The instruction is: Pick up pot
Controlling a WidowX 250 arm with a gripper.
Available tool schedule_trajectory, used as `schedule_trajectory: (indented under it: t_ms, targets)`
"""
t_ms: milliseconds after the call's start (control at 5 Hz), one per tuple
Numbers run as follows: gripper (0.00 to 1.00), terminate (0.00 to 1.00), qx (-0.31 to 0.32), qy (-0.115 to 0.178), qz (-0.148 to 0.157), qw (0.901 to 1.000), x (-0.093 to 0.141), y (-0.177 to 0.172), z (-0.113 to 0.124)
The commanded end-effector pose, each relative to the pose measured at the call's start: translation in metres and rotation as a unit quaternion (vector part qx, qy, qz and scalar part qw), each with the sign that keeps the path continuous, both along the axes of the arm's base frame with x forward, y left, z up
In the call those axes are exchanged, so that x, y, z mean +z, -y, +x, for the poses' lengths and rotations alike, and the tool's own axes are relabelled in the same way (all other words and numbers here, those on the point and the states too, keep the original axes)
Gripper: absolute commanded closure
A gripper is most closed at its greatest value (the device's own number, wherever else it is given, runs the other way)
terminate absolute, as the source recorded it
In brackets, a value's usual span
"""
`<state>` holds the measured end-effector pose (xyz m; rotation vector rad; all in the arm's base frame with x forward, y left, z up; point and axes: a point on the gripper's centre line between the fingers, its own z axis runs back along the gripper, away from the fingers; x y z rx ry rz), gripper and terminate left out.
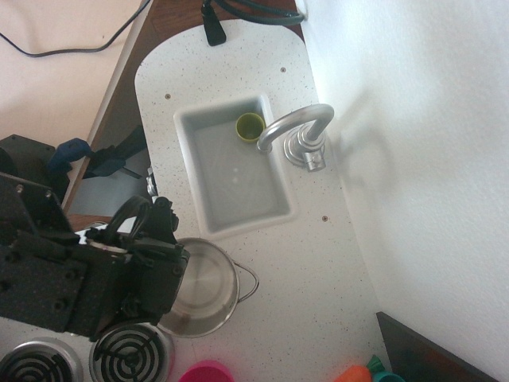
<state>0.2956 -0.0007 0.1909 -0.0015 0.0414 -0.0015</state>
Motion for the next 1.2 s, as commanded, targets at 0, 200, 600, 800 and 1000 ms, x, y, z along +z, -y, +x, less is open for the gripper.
schedule_trajectory:
  t_ms: [0, 200, 600, 800, 1000]
  targets:
    - [0.0, 0.0, 0.0, 0.0, 0.0, 1.0, 0.0, 0.0, 0.0]
    - [0.0, 0.0, -0.015, -0.014, 0.009, 0.9997, -0.005, 0.003, -0.004]
    - [0.0, 0.0, -0.033, -0.034, 0.039, 0.9981, -0.015, 0.013, -0.003]
    - [0.0, 0.0, -0.029, -0.036, 0.045, 0.9979, -0.022, 0.02, -0.003]
    - [0.0, 0.0, -0.009, -0.016, 0.047, 0.9987, -0.027, 0.025, -0.002]
